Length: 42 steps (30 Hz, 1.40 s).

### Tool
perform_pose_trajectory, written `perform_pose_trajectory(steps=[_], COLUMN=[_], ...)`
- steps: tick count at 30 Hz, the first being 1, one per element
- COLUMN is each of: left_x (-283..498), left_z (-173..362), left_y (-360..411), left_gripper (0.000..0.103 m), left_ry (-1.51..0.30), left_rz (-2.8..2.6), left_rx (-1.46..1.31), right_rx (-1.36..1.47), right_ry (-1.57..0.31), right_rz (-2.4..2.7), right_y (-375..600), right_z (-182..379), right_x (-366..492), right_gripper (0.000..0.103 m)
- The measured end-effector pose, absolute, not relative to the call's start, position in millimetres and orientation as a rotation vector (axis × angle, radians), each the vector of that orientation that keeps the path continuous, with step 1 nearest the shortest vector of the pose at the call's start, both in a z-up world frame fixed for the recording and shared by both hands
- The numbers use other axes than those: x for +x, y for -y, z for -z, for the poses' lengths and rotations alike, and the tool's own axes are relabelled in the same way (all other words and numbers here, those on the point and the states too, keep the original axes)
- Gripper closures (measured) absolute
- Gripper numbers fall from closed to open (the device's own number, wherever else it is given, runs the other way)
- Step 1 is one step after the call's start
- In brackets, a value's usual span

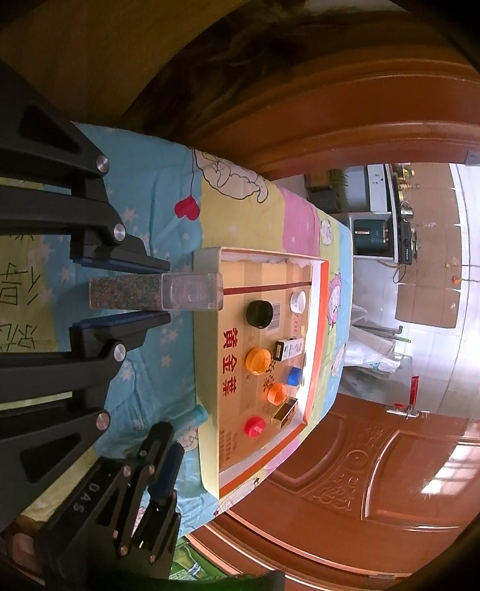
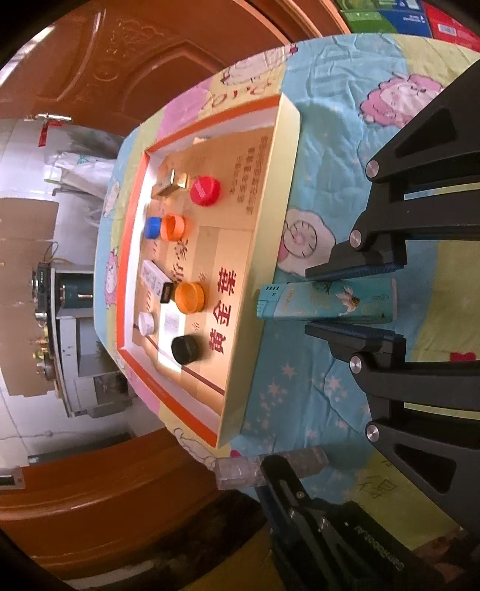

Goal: Organize rigid objects
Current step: 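Carry the patterned tube and teal lighter over the box lid with both tools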

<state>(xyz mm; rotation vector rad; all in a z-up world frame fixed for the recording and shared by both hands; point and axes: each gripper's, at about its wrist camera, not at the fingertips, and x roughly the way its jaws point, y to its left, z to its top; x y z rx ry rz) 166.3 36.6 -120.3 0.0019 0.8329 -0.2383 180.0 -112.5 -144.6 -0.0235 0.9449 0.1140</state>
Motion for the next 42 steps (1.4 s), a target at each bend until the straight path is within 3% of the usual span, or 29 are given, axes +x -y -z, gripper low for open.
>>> perform_pose_trajectory(steps=[42], left_x=[182.1], left_z=[90.9], left_y=[20.9], left_gripper=[0.082], left_ry=[-0.806], left_rz=[0.330], left_rx=[0.032], right_rx=[0.077], right_ry=[-0.827], right_rz=[-0.015], right_y=[193.1], right_z=[102.3], right_x=[161.2], right_gripper=[0.081])
